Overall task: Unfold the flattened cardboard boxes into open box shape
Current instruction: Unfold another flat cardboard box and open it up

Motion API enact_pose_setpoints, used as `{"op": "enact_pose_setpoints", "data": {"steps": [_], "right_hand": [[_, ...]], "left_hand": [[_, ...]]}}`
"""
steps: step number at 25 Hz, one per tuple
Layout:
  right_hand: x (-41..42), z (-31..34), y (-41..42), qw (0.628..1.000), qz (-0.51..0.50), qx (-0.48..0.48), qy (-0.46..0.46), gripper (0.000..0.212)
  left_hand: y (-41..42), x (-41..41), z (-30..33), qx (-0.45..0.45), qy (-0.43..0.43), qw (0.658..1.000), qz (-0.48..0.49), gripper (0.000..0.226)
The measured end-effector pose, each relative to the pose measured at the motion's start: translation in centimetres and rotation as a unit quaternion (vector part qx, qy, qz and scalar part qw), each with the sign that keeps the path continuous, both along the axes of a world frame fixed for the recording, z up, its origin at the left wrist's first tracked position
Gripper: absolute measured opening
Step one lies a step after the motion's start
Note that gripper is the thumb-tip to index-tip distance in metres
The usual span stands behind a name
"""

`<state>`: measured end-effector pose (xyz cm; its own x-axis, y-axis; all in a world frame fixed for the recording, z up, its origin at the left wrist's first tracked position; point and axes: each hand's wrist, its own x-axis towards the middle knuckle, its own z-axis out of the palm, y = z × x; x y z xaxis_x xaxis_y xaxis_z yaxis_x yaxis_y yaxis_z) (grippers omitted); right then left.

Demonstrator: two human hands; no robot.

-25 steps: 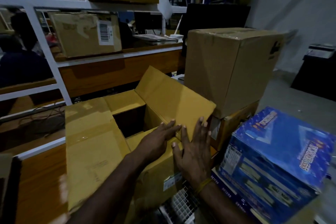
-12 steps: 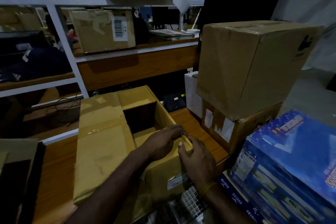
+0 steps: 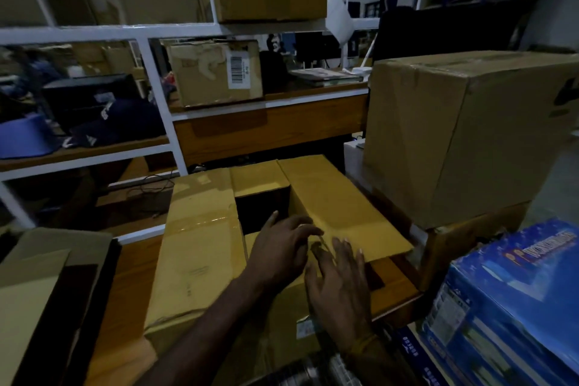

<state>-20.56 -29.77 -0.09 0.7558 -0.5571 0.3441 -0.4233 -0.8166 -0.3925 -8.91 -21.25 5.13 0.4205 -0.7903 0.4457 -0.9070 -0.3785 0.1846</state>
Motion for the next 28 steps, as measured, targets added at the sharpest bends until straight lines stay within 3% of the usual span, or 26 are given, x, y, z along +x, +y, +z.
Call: {"op": "enact_pose_setpoints", "data": {"steps": [2,5,8,10,13,15,18,22,28], "right_hand": [[0.3,0.3,0.9,0.999,0.033,-0.024,0.005,0.067],[0.7,0.5,1.3,0.996,0.075,-0.005,0.038,0.066],[1.5,1.4,1.9,0.988,0.140,-0.025,0.067,0.077],[2.4,2.4,2.5,0.970,0.211,-0.021,0.116,0.073],[3.7,3.1,3.3,0.945,0.290,-0.025,0.149,0.048],[4.1,3.2,3.6,0.938,0.314,-0.027,0.145,0.049],[4.4,3.4,3.9,0.933,0.340,-0.004,0.115,0.059],[5.5,3.8,5.6,0.910,0.413,0.022,0.023,0.087],[8.8,4.4,9.5,0.872,0.487,-0.017,-0.035,0.108]], "left_hand": [[1.6,-0.8,0.2,-0.037,0.034,0.997,0.050,0.033],[5.5,-1.3,-1.4,-0.002,0.082,0.982,0.170,0.035],[10.0,-2.4,-3.5,0.001,0.064,0.965,0.255,0.047],[11.4,-3.3,-4.2,-0.006,0.043,0.959,0.280,0.051],[12.1,-4.3,-4.3,-0.039,0.045,0.956,0.286,0.050],[12.5,-4.8,-4.3,-0.063,0.043,0.960,0.270,0.044],[13.4,-5.3,-4.2,-0.127,-0.005,0.963,0.237,0.031],[14.7,-5.6,-2.8,-0.235,-0.063,0.926,0.288,0.033],[17.1,-5.9,-2.7,-0.255,-0.178,0.902,0.299,0.038]]}}
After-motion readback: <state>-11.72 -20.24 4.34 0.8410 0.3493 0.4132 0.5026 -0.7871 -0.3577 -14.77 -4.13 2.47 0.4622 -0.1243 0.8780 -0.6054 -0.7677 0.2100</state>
